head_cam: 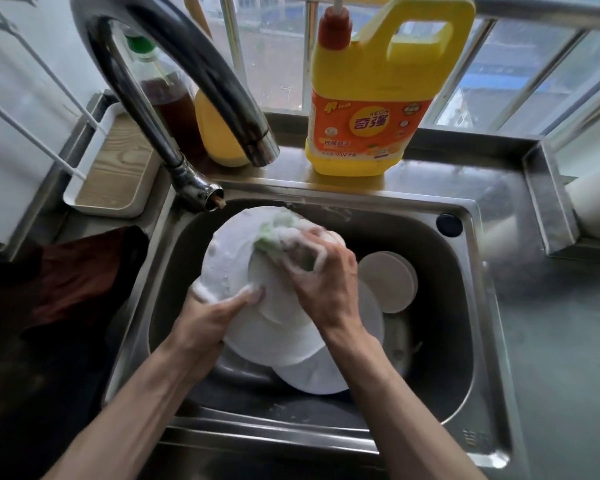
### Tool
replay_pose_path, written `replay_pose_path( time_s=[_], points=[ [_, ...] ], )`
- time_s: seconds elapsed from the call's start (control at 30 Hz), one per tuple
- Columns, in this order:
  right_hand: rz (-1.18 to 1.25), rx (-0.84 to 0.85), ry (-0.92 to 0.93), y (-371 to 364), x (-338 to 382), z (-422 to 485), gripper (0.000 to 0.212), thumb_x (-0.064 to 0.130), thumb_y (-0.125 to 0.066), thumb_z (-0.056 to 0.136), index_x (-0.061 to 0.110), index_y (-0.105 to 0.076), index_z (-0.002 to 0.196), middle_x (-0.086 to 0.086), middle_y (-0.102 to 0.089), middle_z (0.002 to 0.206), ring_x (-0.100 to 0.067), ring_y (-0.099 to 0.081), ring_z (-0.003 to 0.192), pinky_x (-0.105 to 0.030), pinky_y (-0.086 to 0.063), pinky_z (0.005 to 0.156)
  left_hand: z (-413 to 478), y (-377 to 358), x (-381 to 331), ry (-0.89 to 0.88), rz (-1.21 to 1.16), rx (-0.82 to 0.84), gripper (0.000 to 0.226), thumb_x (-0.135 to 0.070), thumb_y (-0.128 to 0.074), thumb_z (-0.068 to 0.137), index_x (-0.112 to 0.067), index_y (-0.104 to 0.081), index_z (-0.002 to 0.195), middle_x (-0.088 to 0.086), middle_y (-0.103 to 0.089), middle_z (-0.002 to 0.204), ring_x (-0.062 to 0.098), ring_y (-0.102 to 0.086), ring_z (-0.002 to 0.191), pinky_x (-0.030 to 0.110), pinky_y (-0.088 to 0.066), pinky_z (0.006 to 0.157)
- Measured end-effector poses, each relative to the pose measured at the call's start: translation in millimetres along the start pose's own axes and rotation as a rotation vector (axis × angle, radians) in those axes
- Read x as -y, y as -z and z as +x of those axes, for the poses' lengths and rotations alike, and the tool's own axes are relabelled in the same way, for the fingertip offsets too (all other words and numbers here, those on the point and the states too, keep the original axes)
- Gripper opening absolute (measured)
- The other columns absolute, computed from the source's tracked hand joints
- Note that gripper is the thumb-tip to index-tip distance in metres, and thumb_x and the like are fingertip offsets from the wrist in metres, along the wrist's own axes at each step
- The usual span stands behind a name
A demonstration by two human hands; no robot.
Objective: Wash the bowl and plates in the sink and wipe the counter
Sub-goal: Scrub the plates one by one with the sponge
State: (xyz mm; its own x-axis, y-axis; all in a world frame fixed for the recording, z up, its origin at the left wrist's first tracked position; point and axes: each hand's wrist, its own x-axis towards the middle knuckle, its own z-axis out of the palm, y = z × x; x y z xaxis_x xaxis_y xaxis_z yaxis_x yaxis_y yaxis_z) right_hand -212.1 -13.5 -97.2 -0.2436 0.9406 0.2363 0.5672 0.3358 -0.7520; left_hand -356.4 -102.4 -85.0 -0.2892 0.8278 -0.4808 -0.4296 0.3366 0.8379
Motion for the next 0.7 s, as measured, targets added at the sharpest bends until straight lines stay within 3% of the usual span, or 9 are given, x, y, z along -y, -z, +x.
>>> replay_pose_path(
  time_s=[0.1, 0.2, 0.27, 0.33, 0.43, 0.5, 0.57, 0.7],
  points=[
    [-0.048, -0.066, -0.122, 4.3, -15.5, 1.7, 0.023, 0.044, -0.080, 0.088, 0.025, -0.080, 0.102, 0.009, -0.074, 0.112, -0.019, -0.062, 0.095, -0.020, -0.039, 0.080, -4.1, 0.8, -0.6, -0.017, -0.018, -0.053, 0.041, 0.001, -0.075, 0.078, -0.004, -0.072, 0.118, 0.016, -0.077, 0.108, 0.025, -0.076, 0.094, 0.032, -0.064, 0.074],
    [0.006, -0.118, -0.233, 6.1, -25.2, -4.4, 0.025, 0.040, -0.081, 0.087, 0.021, -0.080, 0.102, 0.007, -0.076, 0.111, -0.024, -0.068, 0.095, -0.035, -0.054, 0.085, -5.0, 0.6, -3.4, -0.054, -0.026, -0.057, 0.041, 0.005, -0.073, 0.080, -0.005, -0.071, 0.120, 0.013, -0.078, 0.108, 0.024, -0.076, 0.095, 0.029, -0.062, 0.072],
    [0.051, -0.147, -0.252, 3.4, -22.2, -6.8, 0.022, 0.036, -0.080, 0.086, 0.022, -0.079, 0.103, 0.007, -0.076, 0.111, -0.026, -0.069, 0.096, -0.044, -0.057, 0.086, -4.7, 0.9, -2.5, -0.071, -0.005, -0.046, 0.041, 0.004, -0.074, 0.079, -0.005, -0.071, 0.119, 0.013, -0.078, 0.108, 0.024, -0.076, 0.096, 0.028, -0.062, 0.073],
    [0.094, -0.138, -0.197, 2.0, -10.5, -3.0, 0.021, 0.034, -0.079, 0.088, 0.026, -0.078, 0.107, 0.009, -0.074, 0.115, -0.024, -0.066, 0.101, -0.044, -0.056, 0.089, -2.9, 2.4, -0.9, -0.080, 0.046, -0.030, 0.040, 0.000, -0.081, 0.075, -0.006, -0.074, 0.114, 0.015, -0.078, 0.106, 0.028, -0.076, 0.097, 0.030, -0.062, 0.075],
    [0.092, -0.038, 0.042, -0.3, 7.5, 4.4, 0.019, 0.026, -0.078, 0.091, 0.023, -0.077, 0.110, 0.004, -0.073, 0.116, -0.022, -0.062, 0.109, -0.039, -0.052, 0.097, 0.6, 4.4, 1.0, -0.073, 0.075, -0.007, 0.041, -0.011, -0.093, 0.068, -0.011, -0.078, 0.106, 0.017, -0.077, 0.107, 0.032, -0.075, 0.100, 0.032, -0.062, 0.079],
    [0.064, 0.044, 0.199, -3.9, 16.0, -0.1, 0.017, 0.017, -0.076, 0.089, 0.017, -0.075, 0.106, -0.003, -0.072, 0.112, -0.025, -0.060, 0.110, -0.045, -0.051, 0.096, 1.5, 6.2, 1.0, -0.071, 0.047, 0.007, 0.057, -0.030, -0.100, 0.058, -0.015, -0.078, 0.108, 0.016, -0.077, 0.110, 0.029, -0.075, 0.101, 0.032, -0.061, 0.080],
    [0.022, 0.091, 0.243, -7.6, 18.2, -5.9, 0.016, 0.021, -0.071, 0.091, 0.016, -0.071, 0.106, -0.005, -0.069, 0.113, -0.028, -0.060, 0.112, -0.051, -0.050, 0.094, -0.2, 6.7, 2.0, -0.065, 0.011, 0.025, 0.066, -0.037, -0.102, 0.051, -0.019, -0.078, 0.111, 0.015, -0.076, 0.113, 0.027, -0.075, 0.102, 0.033, -0.061, 0.081],
    [0.011, -0.061, -0.114, -4.7, 5.2, -5.5, 0.026, 0.049, -0.070, 0.093, 0.028, -0.071, 0.109, 0.008, -0.066, 0.120, -0.020, -0.053, 0.119, -0.043, -0.045, 0.101, -11.9, -1.2, 8.2, -0.005, -0.013, -0.004, 0.040, -0.005, -0.082, 0.077, -0.011, -0.075, 0.116, 0.016, -0.077, 0.111, 0.033, -0.074, 0.104, 0.036, -0.062, 0.079]
  ],
)
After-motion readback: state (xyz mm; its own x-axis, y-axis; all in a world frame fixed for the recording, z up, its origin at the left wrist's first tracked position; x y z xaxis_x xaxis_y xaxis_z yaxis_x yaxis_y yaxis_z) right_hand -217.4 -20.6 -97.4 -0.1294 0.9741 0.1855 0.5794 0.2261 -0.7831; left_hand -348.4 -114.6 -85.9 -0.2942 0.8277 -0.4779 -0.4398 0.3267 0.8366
